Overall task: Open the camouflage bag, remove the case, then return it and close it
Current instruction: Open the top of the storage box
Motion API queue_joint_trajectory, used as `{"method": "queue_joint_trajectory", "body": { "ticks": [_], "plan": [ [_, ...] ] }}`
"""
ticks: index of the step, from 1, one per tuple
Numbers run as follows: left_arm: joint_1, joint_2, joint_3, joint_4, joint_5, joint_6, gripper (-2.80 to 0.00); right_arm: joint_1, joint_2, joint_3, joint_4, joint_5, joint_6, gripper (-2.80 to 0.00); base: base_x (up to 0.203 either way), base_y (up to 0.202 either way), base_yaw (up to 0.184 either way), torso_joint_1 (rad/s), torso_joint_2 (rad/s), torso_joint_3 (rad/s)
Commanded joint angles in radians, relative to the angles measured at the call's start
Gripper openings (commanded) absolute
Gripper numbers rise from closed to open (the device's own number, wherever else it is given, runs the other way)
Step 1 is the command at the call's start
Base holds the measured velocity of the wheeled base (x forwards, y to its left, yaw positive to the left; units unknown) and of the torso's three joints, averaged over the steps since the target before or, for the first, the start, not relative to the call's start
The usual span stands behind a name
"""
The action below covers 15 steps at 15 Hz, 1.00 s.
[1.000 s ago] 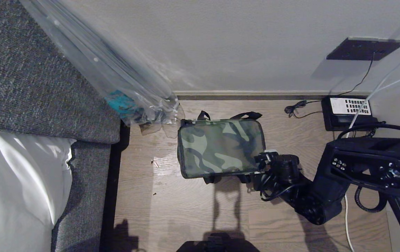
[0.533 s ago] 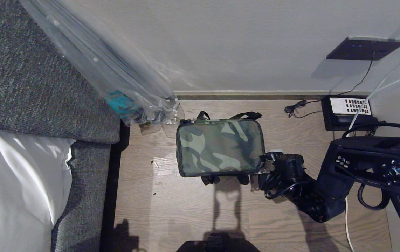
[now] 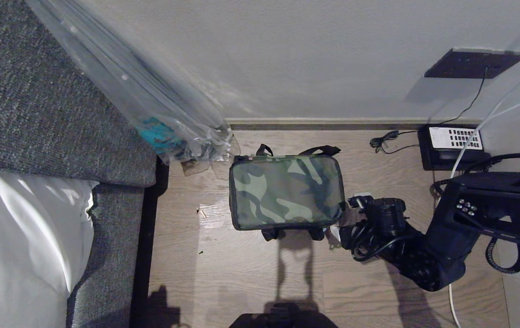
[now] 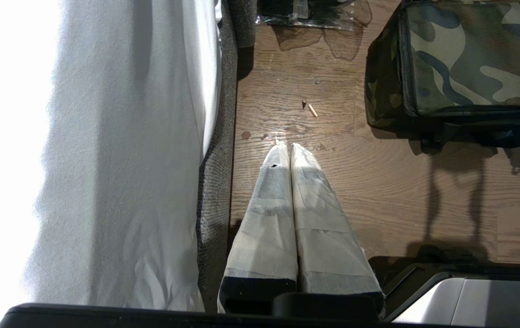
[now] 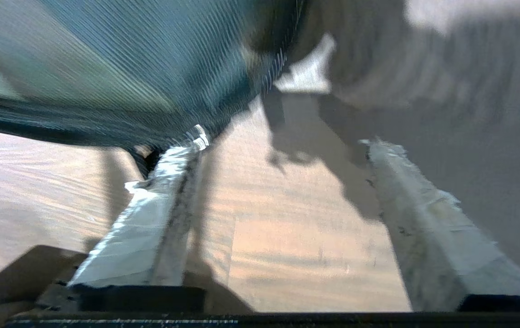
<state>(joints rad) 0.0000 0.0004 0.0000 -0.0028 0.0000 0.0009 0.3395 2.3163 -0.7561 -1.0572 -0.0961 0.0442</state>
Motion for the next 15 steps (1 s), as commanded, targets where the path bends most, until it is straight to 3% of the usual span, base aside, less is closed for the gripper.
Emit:
{"method": "queue_joint_trajectory", "body": {
  "ticks": [1, 3, 6, 8, 11, 15],
  "plan": [
    [0.000, 0.000, 0.000, 0.000, 0.000, 0.001, -2.80, -0.026, -0.055, 0.023, 0.008, 0.068, -0.055, 0.00, 0.000, 0.000, 0.000, 0.000, 0.00, 0.000],
    [0.000, 0.000, 0.000, 0.000, 0.000, -0.001, -2.80, -0.061, -0.105, 0.054, 0.137, 0.110, -0.202, 0.00, 0.000, 0.000, 0.000, 0.000, 0.00, 0.000],
    [0.000, 0.000, 0.000, 0.000, 0.000, 0.000, -2.80, -0.088, -0.205, 0.100, 0.218, 0.122, -0.238, 0.00, 0.000, 0.000, 0.000, 0.000, 0.00, 0.000],
    [0.000, 0.000, 0.000, 0.000, 0.000, 0.001, -2.80, -0.092, -0.227, 0.147, 0.225, 0.188, -0.242, 0.00, 0.000, 0.000, 0.000, 0.000, 0.00, 0.000],
    [0.000, 0.000, 0.000, 0.000, 0.000, 0.000, -2.80, -0.091, -0.165, 0.144, 0.182, 0.214, -0.283, 0.00, 0.000, 0.000, 0.000, 0.000, 0.00, 0.000],
    [0.000, 0.000, 0.000, 0.000, 0.000, 0.001, -2.80, -0.065, -0.053, 0.130, 0.038, 0.223, -0.437, 0.00, 0.000, 0.000, 0.000, 0.000, 0.00, 0.000]
  ]
}}
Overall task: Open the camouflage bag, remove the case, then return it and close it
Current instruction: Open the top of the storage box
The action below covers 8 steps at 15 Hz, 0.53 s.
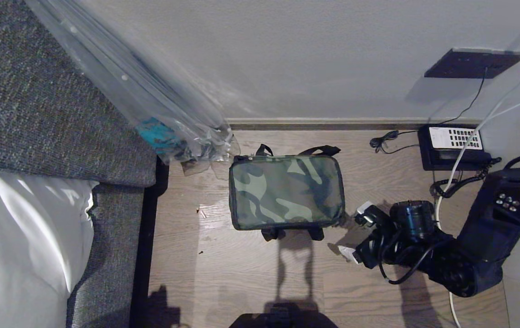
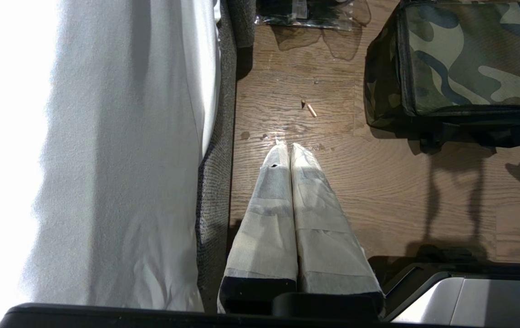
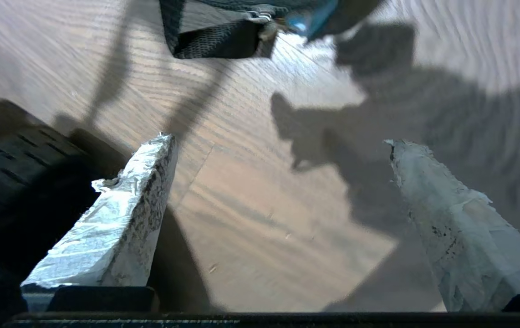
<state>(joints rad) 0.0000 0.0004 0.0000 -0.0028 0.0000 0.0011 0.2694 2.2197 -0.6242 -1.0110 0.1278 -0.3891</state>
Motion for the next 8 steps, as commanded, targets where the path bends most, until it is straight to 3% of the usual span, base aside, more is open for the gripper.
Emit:
{"method": "queue_joint_trajectory", "body": {
  "ticks": [1, 3, 8],
  "plan": [
    [0.000, 0.000, 0.000, 0.000, 0.000, -0.001, -2.80, 0.008, 0.071, -0.029, -0.030, 0.011, -0.012, 0.00, 0.000, 0.000, 0.000, 0.000, 0.00, 0.000],
    [0.000, 0.000, 0.000, 0.000, 0.000, 0.000, -2.80, 0.009, 0.122, -0.054, -0.094, 0.052, -0.015, 0.00, 0.000, 0.000, 0.000, 0.000, 0.00, 0.000],
    [0.001, 0.000, 0.000, 0.000, 0.000, 0.000, -2.80, 0.008, 0.196, -0.118, -0.190, 0.058, -0.005, 0.00, 0.000, 0.000, 0.000, 0.000, 0.00, 0.000]
  ]
}}
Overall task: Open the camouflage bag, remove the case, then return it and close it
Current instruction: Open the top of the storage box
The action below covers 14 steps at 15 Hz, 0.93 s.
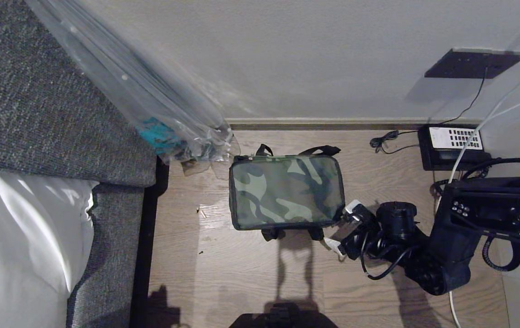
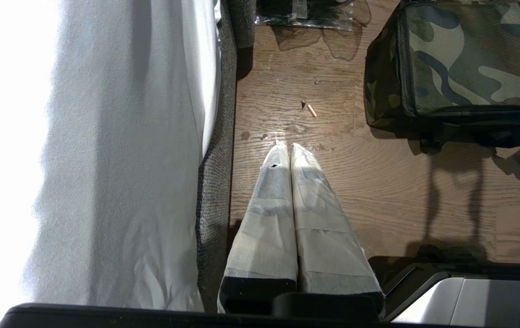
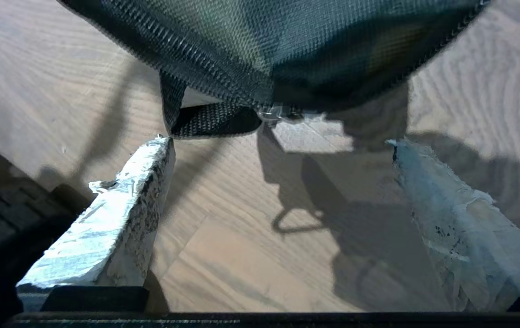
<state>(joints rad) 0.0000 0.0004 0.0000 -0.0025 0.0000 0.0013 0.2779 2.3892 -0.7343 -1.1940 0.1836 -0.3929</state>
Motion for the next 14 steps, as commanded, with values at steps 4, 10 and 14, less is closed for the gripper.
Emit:
{"method": "queue_joint_trajectory", "body": {
  "ticks": [4, 10, 14],
  "plan": [
    [0.000, 0.000, 0.000, -0.001, 0.000, -0.001, -2.80, -0.009, 0.098, -0.089, -0.039, -0.001, -0.001, 0.00, 0.000, 0.000, 0.000, 0.000, 0.00, 0.000],
    [0.000, 0.000, 0.000, -0.001, 0.000, -0.001, -2.80, -0.038, 0.145, -0.183, -0.079, -0.001, 0.075, 0.00, 0.000, 0.000, 0.000, 0.000, 0.00, 0.000],
    [0.000, 0.000, 0.000, -0.001, 0.000, 0.000, -2.80, -0.045, 0.155, -0.174, -0.085, -0.004, 0.070, -2.80, 0.000, 0.000, 0.000, 0.000, 0.00, 0.000]
  ]
}}
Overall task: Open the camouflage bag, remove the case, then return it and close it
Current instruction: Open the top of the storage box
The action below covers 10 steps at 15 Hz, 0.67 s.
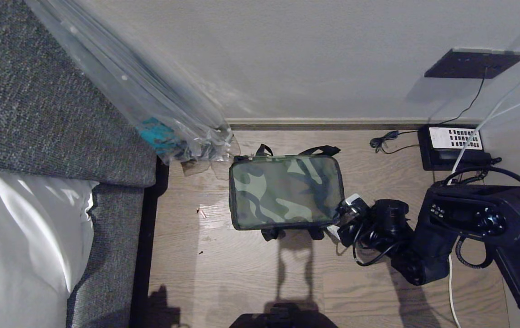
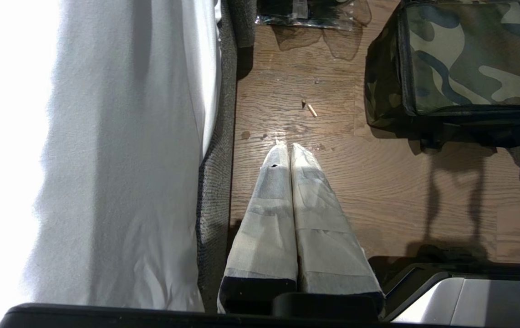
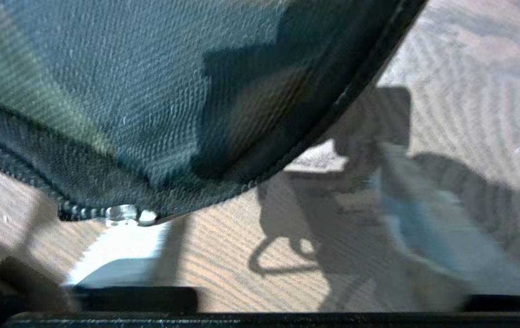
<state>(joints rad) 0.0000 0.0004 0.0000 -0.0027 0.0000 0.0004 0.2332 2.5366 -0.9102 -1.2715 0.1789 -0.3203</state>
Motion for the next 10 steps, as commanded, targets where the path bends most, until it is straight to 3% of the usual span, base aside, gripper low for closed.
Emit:
{"method": "queue_joint_trajectory", "body": {
  "ticks": [1, 10],
  "plan": [
    [0.000, 0.000, 0.000, 0.000, 0.000, 0.000, -2.80, 0.000, 0.007, 0.002, -0.008, 0.002, -0.003, -2.80, 0.000, 0.000, 0.000, 0.000, 0.00, 0.000],
    [0.000, 0.000, 0.000, 0.000, 0.000, 0.000, -2.80, -0.004, -0.028, 0.031, -0.003, 0.001, 0.002, -2.80, 0.000, 0.000, 0.000, 0.000, 0.00, 0.000]
  ]
}}
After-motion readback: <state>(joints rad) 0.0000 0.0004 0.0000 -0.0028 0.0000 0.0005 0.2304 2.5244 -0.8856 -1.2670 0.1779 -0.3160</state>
